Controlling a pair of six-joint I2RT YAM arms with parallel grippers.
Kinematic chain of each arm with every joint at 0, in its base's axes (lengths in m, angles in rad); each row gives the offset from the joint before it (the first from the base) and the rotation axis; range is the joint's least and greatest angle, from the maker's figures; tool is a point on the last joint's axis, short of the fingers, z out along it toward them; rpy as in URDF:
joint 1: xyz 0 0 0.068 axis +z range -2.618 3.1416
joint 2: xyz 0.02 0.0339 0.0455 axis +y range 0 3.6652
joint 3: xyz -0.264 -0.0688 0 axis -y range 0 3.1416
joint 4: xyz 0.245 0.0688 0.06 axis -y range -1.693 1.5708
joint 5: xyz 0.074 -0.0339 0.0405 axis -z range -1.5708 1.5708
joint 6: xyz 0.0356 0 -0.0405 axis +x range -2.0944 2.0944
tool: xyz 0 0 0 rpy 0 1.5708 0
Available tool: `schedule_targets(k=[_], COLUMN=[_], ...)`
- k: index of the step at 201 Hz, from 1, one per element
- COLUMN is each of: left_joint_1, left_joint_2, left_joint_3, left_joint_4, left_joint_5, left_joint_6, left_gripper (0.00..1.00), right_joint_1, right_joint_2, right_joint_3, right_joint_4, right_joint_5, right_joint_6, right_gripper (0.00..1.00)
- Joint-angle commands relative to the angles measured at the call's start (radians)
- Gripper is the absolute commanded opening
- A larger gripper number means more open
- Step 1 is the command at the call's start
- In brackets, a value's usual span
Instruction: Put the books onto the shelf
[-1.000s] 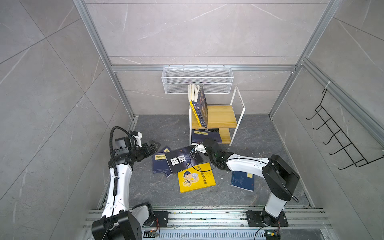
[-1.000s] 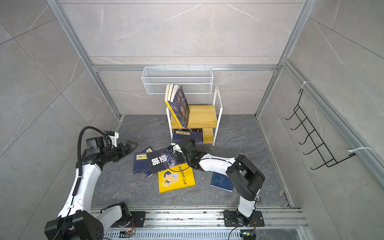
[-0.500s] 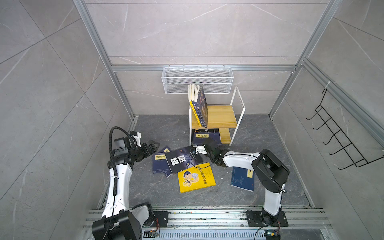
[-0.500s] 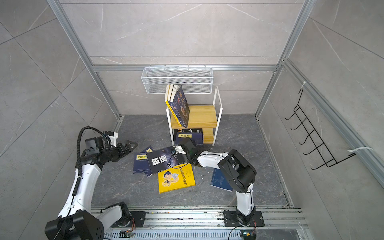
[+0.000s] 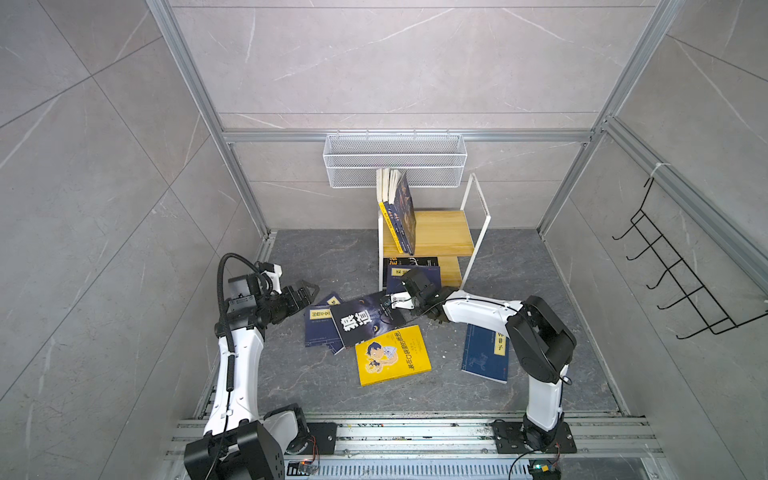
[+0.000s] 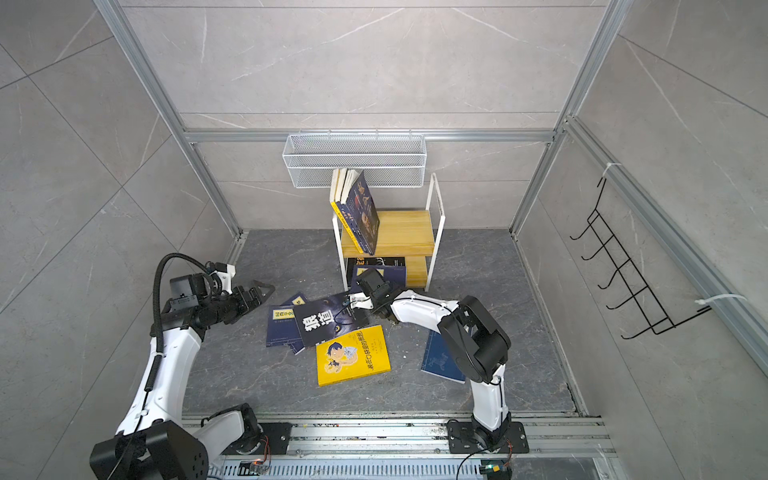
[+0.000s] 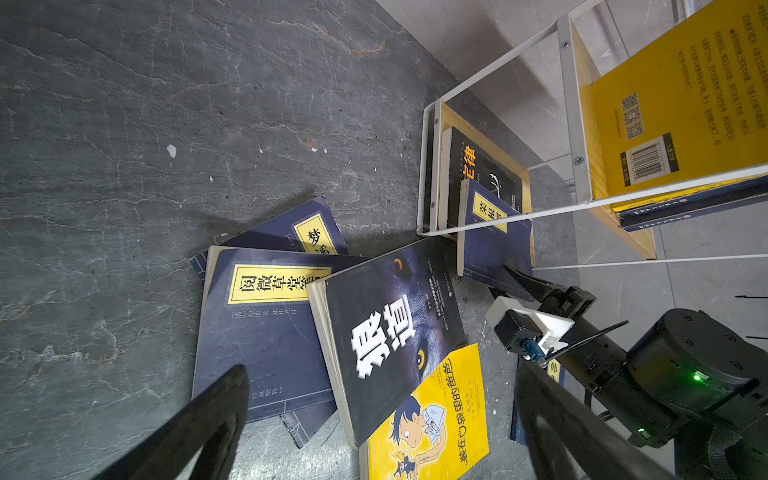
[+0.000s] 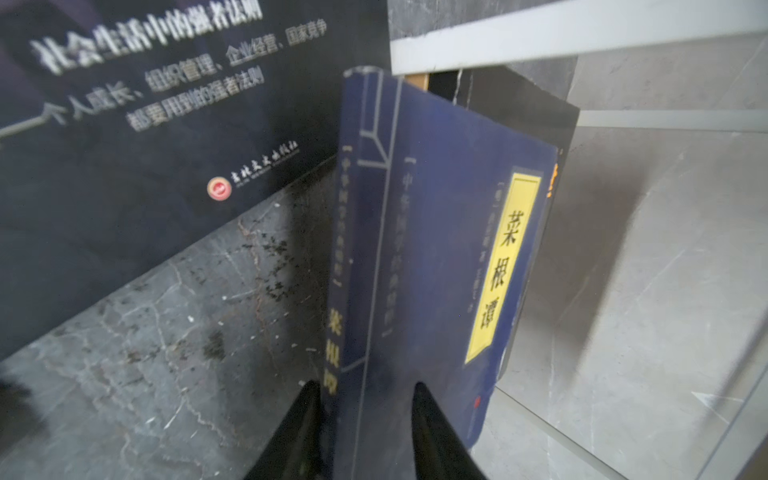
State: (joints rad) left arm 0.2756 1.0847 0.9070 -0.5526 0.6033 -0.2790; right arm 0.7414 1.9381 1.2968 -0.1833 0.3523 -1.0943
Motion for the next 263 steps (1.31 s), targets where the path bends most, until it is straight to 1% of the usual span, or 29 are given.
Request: schedule_targets(k=[1,21,47,71,87,100,126,136,168,199,233,263], left_joint_1=[0.006,0.006,0.007,0.005,0.006,0.006,0.006,0.008,0.009,0.012,0.017,0.019], left_joint_2=[-0.002,-0.005,-0.001,-0.009,-0.01,-0.01,-0.016,-0.015,-0.022,-0.021,-0.028,-0.035], left_joint_3=[0.022,0.015,0.023,0.014,0.018,0.024,0.013,0.018,0.007,0.016,0.015,0.0], left_joint_4=[0.006,0.018,0.006,0.018,0.011,0.002,0.015,0.009,0.021,0.01,0.005,0.024], left_joint_5=[0.003,0.006,0.011,0.012,0.013,0.009,0.014,0.012,0.016,0.016,0.017,0.026], left_joint_6=[0.013,0.005,0.003,0.0,0.007,0.008,0.005,0.008,0.003,-0.005,0.001,-0.005], left_gripper=[1.0,1.0,1.0,1.0,1.0,1.0,1.0,1.0,1.0,1.0,1.0,1.0], right_joint_1=[-0.011,-0.023,-0.032,-0.048,-0.051,-0.051,-0.052,-0.053,-0.057,-0.061,-0.06,-0.062], right_joint_2=[0.011,0.021,0.062,0.091,0.1,0.093,0.065,0.059,0.03,0.045,0.072,0.087], right_joint_3=[0.051,0.067,0.109,0.138,0.156,0.158,0.148,0.152,0.143,0.159,0.19,0.192], right_joint_4=[-0.092,-0.076,-0.066,-0.056,-0.066,-0.071,-0.106,-0.136,-0.165,-0.166,-0.139,-0.06], right_joint_5=[-0.024,-0.02,0.014,-0.01,-0.004,-0.003,-0.032,-0.035,-0.072,-0.067,-0.033,-0.001], right_joint_6=[0.034,0.028,0.025,0.026,0.02,0.016,0.022,0.034,0.053,0.07,0.076,0.052], right_gripper=[0.39,0.39,0.38,0.39,0.41,0.45,0.56,0.57,0.58,0.56,0.53,0.53])
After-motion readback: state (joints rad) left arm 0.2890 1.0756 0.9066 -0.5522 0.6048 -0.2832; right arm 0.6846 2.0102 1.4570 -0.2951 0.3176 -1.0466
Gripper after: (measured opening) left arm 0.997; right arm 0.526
